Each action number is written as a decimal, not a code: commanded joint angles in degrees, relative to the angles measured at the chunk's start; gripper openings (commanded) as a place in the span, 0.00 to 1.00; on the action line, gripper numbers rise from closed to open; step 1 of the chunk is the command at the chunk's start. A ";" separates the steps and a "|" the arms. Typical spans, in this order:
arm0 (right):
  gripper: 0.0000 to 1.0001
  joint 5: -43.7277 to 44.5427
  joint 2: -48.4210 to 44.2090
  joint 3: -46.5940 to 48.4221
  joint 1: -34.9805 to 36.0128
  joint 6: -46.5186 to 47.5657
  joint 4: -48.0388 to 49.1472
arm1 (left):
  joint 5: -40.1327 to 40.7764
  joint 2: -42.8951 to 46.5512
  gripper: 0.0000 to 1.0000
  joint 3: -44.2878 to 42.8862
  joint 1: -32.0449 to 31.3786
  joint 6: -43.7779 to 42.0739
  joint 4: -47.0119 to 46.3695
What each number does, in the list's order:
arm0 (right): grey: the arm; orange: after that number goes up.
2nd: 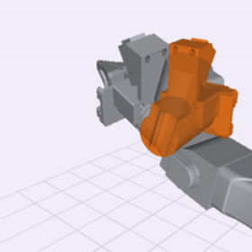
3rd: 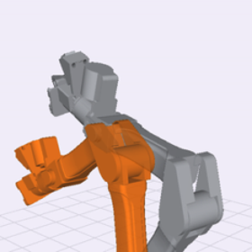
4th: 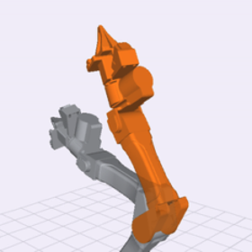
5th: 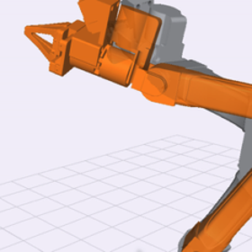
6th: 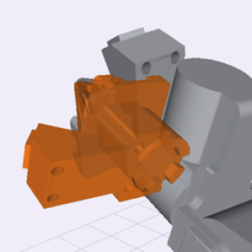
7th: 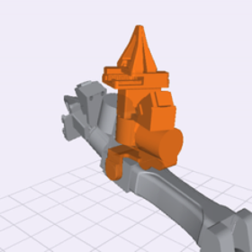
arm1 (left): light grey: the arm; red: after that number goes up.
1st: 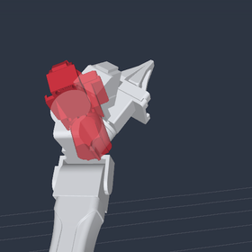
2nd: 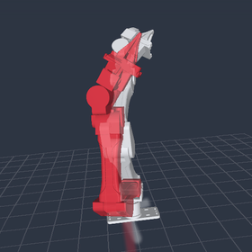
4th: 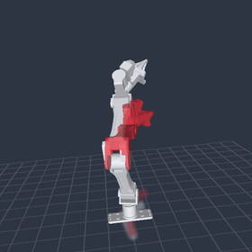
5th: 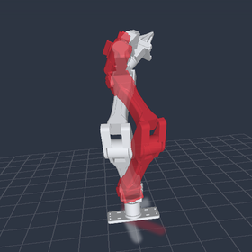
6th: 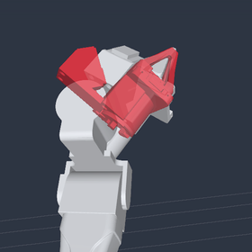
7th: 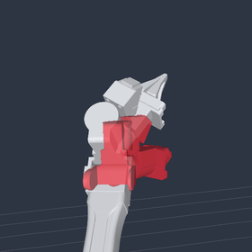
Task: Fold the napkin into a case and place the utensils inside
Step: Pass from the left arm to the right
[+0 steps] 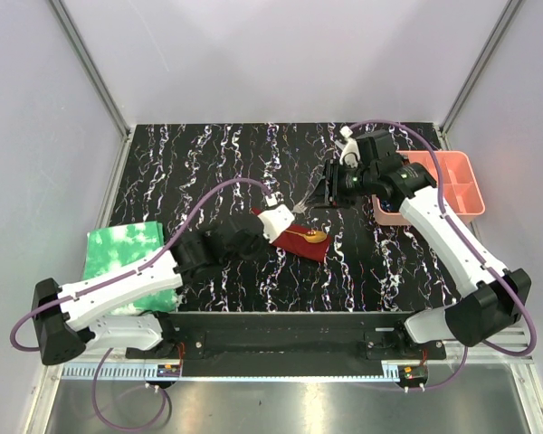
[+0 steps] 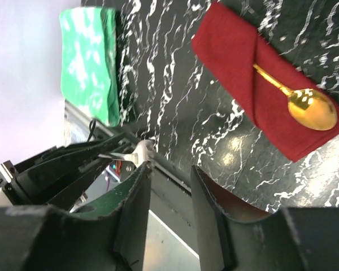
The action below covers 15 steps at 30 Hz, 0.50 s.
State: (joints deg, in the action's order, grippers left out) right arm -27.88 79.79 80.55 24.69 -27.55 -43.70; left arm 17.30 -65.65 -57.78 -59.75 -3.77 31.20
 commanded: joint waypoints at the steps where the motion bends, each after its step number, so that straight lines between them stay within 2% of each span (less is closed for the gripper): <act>1: 0.42 -5.95 0.46 -1.19 -0.17 2.41 -0.07 | 3.35 1.31 0.00 -0.40 -1.16 -4.75 -2.64; 3: 0.40 -7.09 0.63 -1.36 -0.25 2.67 0.11 | 3.44 1.31 0.00 -0.05 -1.78 -6.68 -2.64; 8: 0.28 -10.87 1.51 -1.71 -0.52 4.34 -0.07 | 4.32 2.36 0.00 1.00 -3.27 -10.37 -3.25; 11: 0.27 -11.93 1.86 -2.42 -0.61 4.78 0.02 | 4.76 2.80 0.00 1.61 -3.80 -12.22 -3.16; 14: 0.16 -14.56 2.12 -3.38 -0.69 5.40 -0.07 | 5.55 2.81 0.00 1.97 -4.06 -12.93 -3.34; 15: 0.06 -15.27 2.13 -4.17 -0.61 5.49 0.02 | 5.64 2.72 0.00 1.97 -4.06 -13.02 -3.25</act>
State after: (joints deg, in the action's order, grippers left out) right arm -37.78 81.69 77.60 24.34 -23.79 -44.03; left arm 20.16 -64.73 -55.61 -63.37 -14.04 31.22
